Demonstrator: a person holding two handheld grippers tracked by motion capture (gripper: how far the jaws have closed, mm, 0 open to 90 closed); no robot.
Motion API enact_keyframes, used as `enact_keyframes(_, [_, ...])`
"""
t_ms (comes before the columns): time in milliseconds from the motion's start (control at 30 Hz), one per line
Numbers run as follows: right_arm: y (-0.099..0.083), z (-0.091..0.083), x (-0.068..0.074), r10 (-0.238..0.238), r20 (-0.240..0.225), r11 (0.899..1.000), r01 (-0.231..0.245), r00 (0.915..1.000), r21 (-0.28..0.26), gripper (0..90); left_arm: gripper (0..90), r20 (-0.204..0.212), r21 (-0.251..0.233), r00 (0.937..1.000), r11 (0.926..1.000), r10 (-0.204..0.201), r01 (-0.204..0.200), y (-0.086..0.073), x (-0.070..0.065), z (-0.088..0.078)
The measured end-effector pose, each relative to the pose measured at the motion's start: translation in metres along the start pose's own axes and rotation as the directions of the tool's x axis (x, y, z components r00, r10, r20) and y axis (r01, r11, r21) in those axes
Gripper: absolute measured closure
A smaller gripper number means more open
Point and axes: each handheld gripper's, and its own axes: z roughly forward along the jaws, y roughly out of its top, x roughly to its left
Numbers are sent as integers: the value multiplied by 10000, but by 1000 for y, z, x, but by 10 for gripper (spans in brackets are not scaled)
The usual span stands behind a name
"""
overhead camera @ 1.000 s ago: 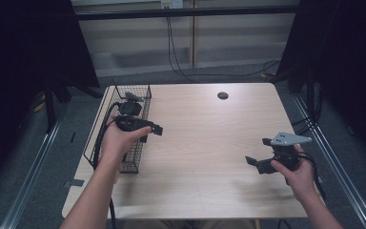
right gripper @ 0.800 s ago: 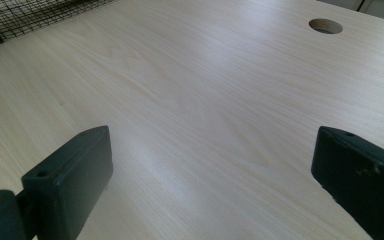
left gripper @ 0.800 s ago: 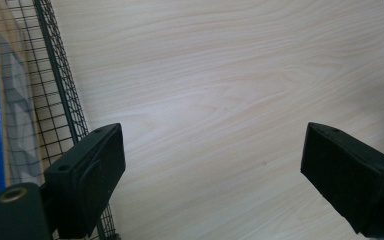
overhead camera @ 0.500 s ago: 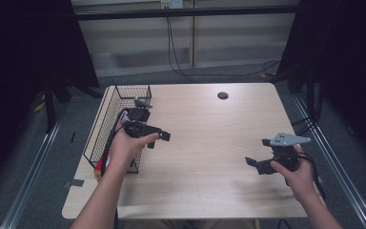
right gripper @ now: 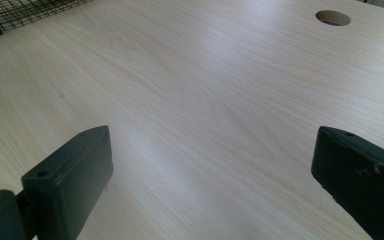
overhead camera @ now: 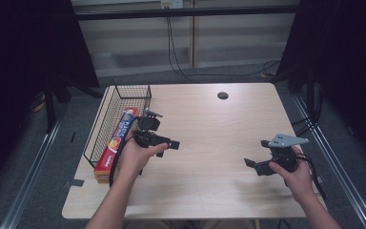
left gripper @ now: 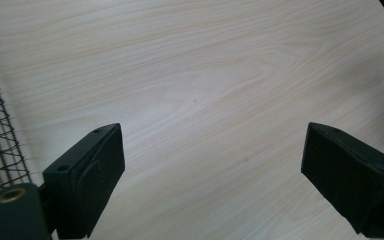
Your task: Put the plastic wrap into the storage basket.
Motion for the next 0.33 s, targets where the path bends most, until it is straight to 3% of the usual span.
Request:
enact_keyframes(233, [-7, 9, 4, -120, -279, 9994, 129, 9995, 328, 27, 100, 208, -334, 9998, 9994, 74, -67, -15, -4, 14])
enact_keyframes(333, [-15, 20, 7, -121, -563, 9968, 165, 9983, 782, 27, 94, 292, -313, 9988, 9988, 396, -386, -24, -8, 21])
